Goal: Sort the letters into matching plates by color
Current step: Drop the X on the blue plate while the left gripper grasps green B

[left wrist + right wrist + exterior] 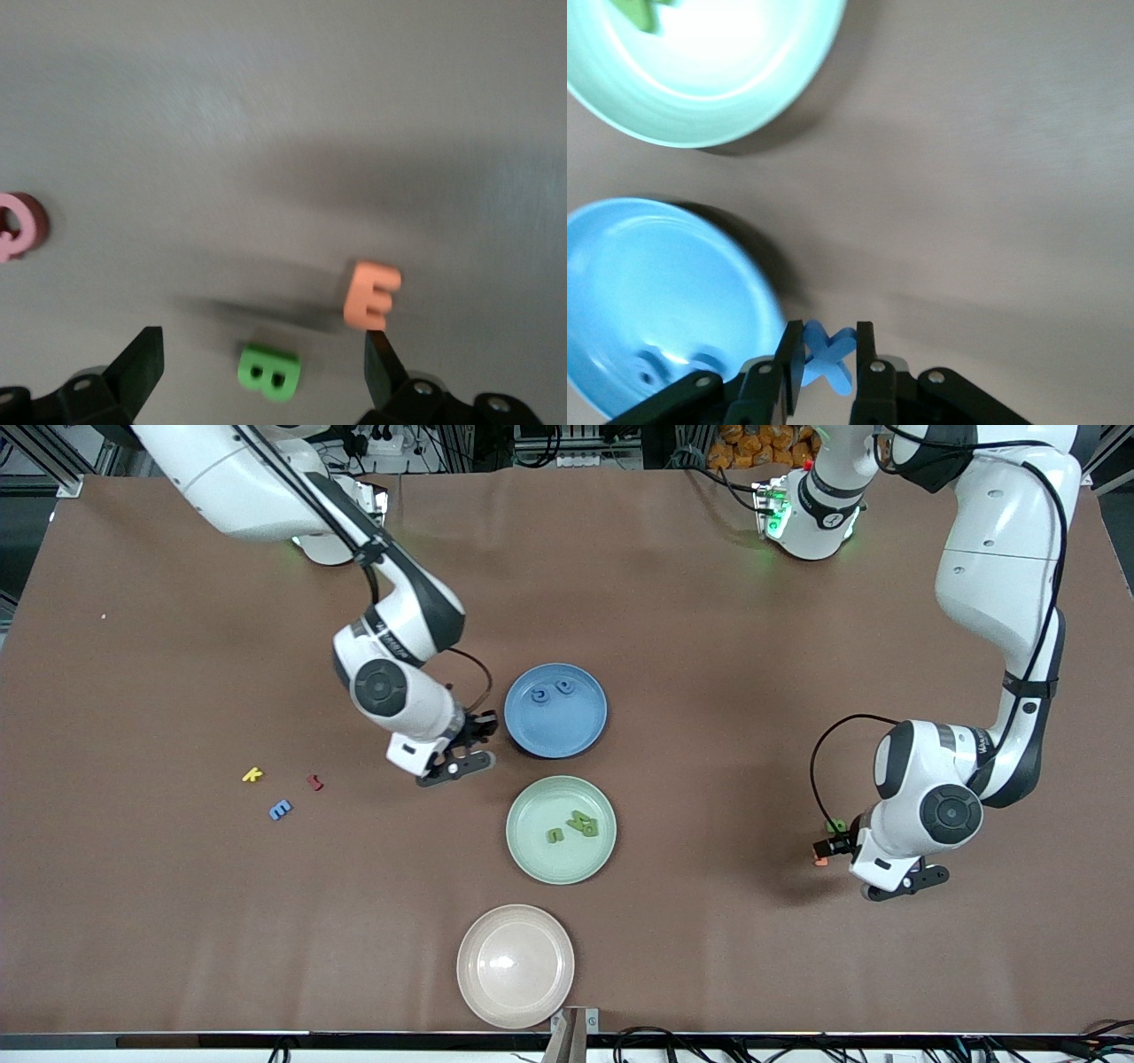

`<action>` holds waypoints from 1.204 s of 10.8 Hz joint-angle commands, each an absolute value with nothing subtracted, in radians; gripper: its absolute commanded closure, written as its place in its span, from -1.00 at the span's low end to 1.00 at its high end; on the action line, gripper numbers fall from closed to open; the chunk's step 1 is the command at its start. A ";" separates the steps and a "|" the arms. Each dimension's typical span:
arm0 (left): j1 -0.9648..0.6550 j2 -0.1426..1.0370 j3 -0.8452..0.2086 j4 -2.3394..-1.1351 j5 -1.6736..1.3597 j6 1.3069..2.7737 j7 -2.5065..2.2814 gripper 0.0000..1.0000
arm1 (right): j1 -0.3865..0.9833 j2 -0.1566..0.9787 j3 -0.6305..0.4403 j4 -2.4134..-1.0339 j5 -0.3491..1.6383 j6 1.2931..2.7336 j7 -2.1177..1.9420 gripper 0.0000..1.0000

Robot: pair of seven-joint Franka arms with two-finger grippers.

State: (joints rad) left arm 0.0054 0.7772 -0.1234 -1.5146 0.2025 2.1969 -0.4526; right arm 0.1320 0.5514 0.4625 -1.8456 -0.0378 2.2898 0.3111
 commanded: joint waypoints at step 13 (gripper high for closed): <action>0.152 0.750 -0.253 -1.626 0.198 2.235 -0.224 -1.00 | 0.374 0.684 0.489 -1.809 -0.153 2.457 0.838 -0.12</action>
